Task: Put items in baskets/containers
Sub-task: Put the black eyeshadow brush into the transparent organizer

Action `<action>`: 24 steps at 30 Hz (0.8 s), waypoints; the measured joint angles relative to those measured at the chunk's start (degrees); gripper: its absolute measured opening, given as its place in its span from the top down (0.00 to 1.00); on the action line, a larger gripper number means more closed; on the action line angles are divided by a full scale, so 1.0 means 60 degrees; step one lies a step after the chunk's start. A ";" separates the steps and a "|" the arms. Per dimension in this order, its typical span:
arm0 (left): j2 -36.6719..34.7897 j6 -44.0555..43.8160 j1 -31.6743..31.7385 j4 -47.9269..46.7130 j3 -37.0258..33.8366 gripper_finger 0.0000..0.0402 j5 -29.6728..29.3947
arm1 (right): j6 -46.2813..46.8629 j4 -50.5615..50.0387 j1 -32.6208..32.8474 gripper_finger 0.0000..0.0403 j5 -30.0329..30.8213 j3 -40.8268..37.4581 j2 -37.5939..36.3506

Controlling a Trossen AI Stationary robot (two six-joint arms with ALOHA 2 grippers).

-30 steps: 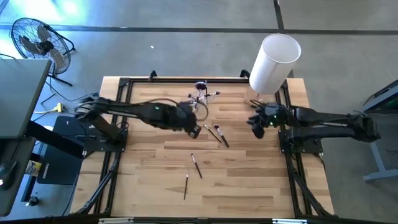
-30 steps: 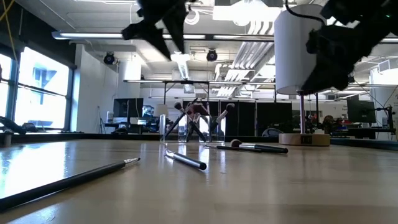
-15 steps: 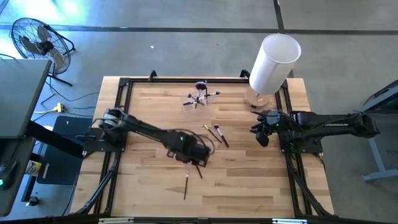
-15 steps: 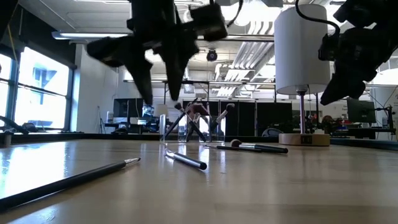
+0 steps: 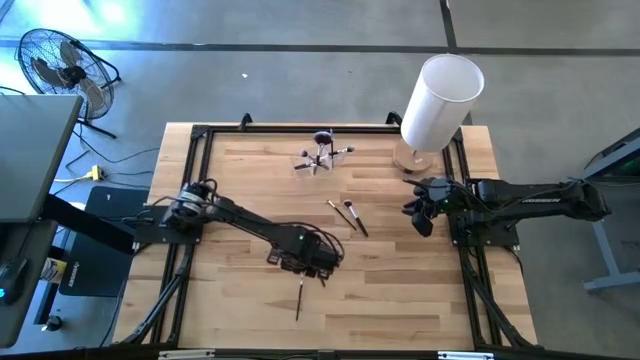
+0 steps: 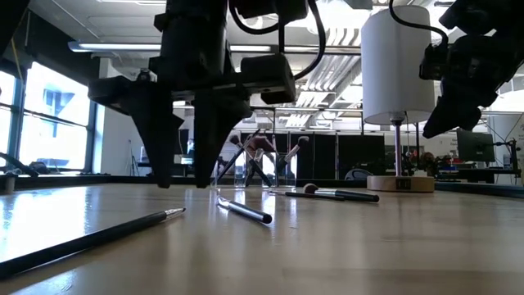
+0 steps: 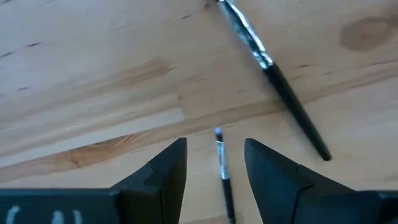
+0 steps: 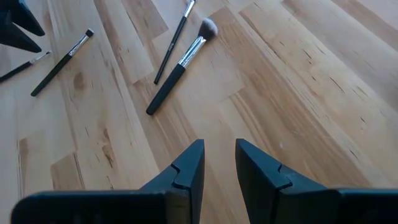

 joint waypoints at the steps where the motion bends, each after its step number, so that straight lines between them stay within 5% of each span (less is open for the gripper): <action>1: 0.0000 0.0000 0.0004 -0.0023 0.0000 0.61 -0.0012 | 0.0002 0.0000 0.0000 0.80 0.0000 0.0000 0.0000; 17: 0.0591 0.0044 0.0010 0.0904 -0.0028 0.62 0.0439 | 0.0007 -0.0005 0.0000 0.80 -0.0175 0.0004 0.0000; 24: 0.0583 0.0073 0.0054 0.0689 -0.0058 0.79 0.0355 | 0.0000 -0.0011 0.0000 0.80 -0.0179 0.0011 -0.0069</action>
